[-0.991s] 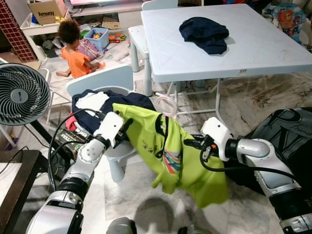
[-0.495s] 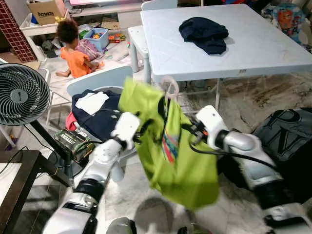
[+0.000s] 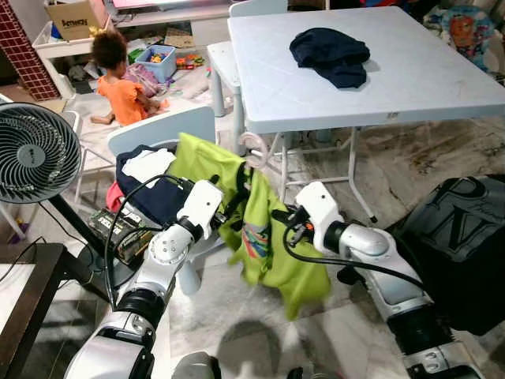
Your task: Hang hanger
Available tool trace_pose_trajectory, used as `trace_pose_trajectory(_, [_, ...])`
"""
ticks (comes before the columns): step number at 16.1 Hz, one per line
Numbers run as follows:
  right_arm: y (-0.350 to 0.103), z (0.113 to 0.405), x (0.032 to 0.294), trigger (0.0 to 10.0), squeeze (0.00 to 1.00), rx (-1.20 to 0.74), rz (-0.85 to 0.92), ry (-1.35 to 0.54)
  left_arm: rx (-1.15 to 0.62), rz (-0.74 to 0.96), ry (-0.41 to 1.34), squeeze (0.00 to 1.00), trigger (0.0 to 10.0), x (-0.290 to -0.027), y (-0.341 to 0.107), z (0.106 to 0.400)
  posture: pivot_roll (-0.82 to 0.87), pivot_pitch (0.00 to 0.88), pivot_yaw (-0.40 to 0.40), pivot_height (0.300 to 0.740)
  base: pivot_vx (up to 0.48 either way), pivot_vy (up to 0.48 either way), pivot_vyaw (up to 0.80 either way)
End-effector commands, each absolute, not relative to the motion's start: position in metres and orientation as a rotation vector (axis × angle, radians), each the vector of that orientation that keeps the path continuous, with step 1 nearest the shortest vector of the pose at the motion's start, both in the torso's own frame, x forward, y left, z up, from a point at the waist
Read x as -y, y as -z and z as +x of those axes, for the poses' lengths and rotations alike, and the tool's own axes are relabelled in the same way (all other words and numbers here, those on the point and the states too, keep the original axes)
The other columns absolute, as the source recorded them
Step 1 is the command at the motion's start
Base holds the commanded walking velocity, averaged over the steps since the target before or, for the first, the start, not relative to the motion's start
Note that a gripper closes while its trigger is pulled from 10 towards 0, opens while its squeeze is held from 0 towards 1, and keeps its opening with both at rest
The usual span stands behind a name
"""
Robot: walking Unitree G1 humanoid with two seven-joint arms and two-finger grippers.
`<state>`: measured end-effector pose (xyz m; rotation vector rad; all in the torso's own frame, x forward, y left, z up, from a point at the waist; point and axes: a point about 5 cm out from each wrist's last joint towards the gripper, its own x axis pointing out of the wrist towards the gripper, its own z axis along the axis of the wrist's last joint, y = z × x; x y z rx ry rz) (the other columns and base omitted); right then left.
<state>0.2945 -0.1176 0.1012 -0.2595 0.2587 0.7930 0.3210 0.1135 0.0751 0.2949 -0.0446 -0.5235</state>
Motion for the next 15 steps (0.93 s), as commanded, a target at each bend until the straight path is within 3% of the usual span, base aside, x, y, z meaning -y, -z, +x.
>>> trace_pose_trajectory(1, [-0.112,0.295,0.111,10.0,0.0,-0.21,-0.255,-0.815,0.045,0.315,0.512,1.0,10.0,-0.115,-0.078,0.324,-0.07,0.0,0.027,0.74,0.0,0.0,0.0])
trace_pose_trajectory(2, [-0.114,0.294,0.109,10.0,0.0,-0.206,-0.25,-0.824,0.037,0.325,0.506,0.0,10.0,-0.115,-0.076,0.324,-0.07,0.0,0.028,0.74,0.0,0.0,0.0])
trace_pose_trajectory(3, [-0.114,0.293,0.108,10.0,0.0,-0.208,-0.25,-0.832,0.031,0.332,0.494,0.0,10.0,-0.117,-0.075,0.324,-0.07,0.0,0.028,0.74,0.0,0.0,0.0])
trace_pose_trajectory(4, [-0.114,0.292,0.108,10.0,0.0,-0.211,-0.249,-0.842,0.023,0.34,0.48,0.0,7.4,-0.119,-0.075,0.325,-0.07,0.0,0.027,0.74,0.0,0.0,0.0])
trace_pose_trajectory(5, [-0.115,0.29,0.107,10.0,0.0,-0.214,-0.248,-0.857,0.02,0.343,0.467,0.0,1.3,-0.122,-0.074,0.326,-0.07,0.0,0.027,0.74,0.0,0.0,0.0])
trace_pose_trajectory(6, [-0.115,0.29,0.107,10.0,0.0,-0.214,-0.248,-0.861,0.019,0.345,0.462,0.0,0.0,-0.123,-0.075,0.327,-0.07,0.0,0.027,0.74,0.0,0.0,0.0])
trace_pose_trajectory(15, [-0.112,0.282,0.11,10.0,0.0,-0.242,-0.247,-0.899,0.003,0.381,0.417,0.0,0.0,-0.135,-0.074,0.329,-0.07,0.0,0.027,0.74,0.0,0.0,0.0])
